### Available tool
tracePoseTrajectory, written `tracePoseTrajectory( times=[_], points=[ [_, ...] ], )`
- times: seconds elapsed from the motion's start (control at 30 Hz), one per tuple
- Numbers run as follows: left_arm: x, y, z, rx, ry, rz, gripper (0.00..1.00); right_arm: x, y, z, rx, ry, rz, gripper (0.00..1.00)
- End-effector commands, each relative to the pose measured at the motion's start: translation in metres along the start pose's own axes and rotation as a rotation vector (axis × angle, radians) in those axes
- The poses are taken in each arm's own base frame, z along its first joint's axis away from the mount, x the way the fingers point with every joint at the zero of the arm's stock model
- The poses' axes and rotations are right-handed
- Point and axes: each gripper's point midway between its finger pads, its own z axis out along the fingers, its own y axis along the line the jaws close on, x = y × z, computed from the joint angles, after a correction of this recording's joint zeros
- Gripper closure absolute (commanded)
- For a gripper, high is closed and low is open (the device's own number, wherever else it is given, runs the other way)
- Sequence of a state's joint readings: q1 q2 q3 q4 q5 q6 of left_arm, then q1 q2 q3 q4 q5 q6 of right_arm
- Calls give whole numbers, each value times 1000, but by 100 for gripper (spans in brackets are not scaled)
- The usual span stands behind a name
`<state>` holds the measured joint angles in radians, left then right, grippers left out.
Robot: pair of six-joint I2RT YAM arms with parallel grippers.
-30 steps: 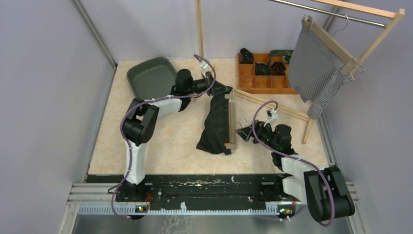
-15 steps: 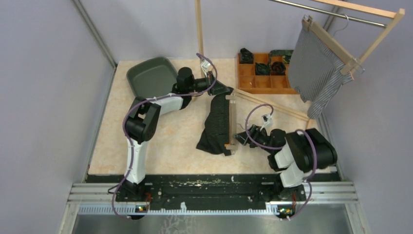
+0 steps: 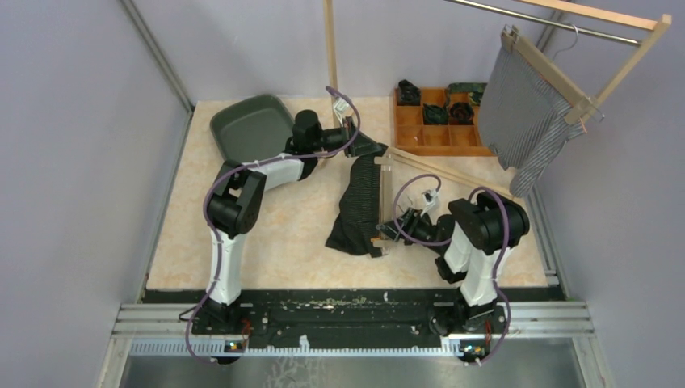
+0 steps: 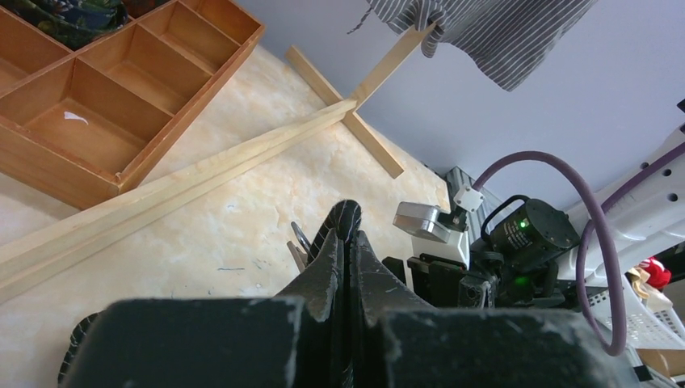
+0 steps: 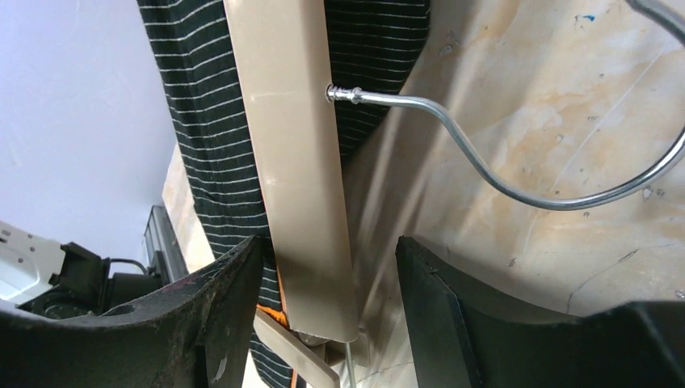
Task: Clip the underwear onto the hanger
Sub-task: Pick up the hanger at the center of the board.
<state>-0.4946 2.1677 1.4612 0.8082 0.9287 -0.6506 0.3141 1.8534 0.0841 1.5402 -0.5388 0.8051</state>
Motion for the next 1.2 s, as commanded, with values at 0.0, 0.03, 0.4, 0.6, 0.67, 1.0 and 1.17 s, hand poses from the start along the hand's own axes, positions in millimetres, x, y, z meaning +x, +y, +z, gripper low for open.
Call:
tracePoseTrajectory(
  times=[0.0, 0.03, 0.4, 0.6, 0.67, 1.0, 1.17],
  points=[
    [-17, -6, 0, 34, -29, 50, 100, -32, 27, 7, -114, -127, -119, 39],
    [-17, -7, 0, 35, -27, 49, 100, -33, 28, 8, -116, -128, -120, 41],
    [-21, 11, -15, -25, -66, 32, 100, -39, 39, 0, -136, -157, -140, 90],
    [-22, 40, -45, -142, -140, 4, 100, -44, 52, -12, -157, -193, -149, 100],
    [-19, 48, -57, -174, -166, -19, 100, -48, 57, -15, -164, -213, -153, 100],
    [-4, 46, -85, -186, -216, -78, 100, -61, 68, -18, -163, -240, -180, 100],
    [-5, 44, -84, -171, -220, -93, 95, -72, 64, -20, -54, -236, -260, 100]
  ],
)
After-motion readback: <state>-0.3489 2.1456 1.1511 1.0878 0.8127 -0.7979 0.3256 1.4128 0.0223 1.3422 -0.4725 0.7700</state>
